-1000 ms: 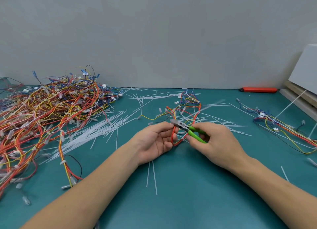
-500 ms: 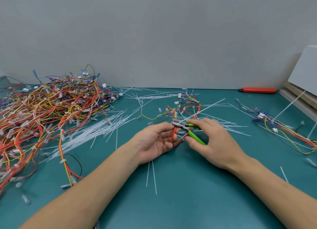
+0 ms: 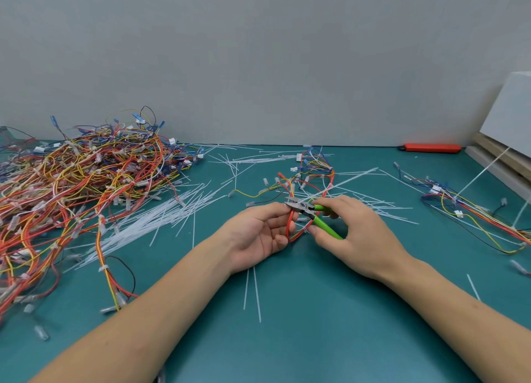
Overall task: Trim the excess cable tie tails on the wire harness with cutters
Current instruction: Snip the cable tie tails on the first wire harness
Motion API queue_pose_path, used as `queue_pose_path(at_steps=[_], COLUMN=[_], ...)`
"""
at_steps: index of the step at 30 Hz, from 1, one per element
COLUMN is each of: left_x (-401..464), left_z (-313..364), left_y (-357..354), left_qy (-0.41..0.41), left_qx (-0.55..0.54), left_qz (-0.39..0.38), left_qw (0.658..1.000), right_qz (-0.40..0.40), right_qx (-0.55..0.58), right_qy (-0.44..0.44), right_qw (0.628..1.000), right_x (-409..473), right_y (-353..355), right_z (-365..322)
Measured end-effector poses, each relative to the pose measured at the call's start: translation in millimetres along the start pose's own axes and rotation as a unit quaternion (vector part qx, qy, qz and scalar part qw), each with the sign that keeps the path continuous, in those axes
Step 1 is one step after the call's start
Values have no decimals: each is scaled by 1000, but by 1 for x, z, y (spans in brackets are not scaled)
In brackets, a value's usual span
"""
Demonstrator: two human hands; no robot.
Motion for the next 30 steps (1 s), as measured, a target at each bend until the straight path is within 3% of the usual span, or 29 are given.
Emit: queue_pose_path(at_steps=[30], left_x=[0], left_z=[1], left_y=[0], left_qy=[-4], left_qx=[-3], left_qz=[-6], left_qw=[1000], right_qz=[10], right_qx=[9], right_qy=[8], right_qw=[1000], right_x=[0], right_y=[-2], right_z=[0])
Point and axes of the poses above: each hand's wrist, its own x-axis towards the middle knuckle, its own y-axis out of the back of the hand, z = x × y, the point moved 3 cm from there along x, towards the middle knuckle
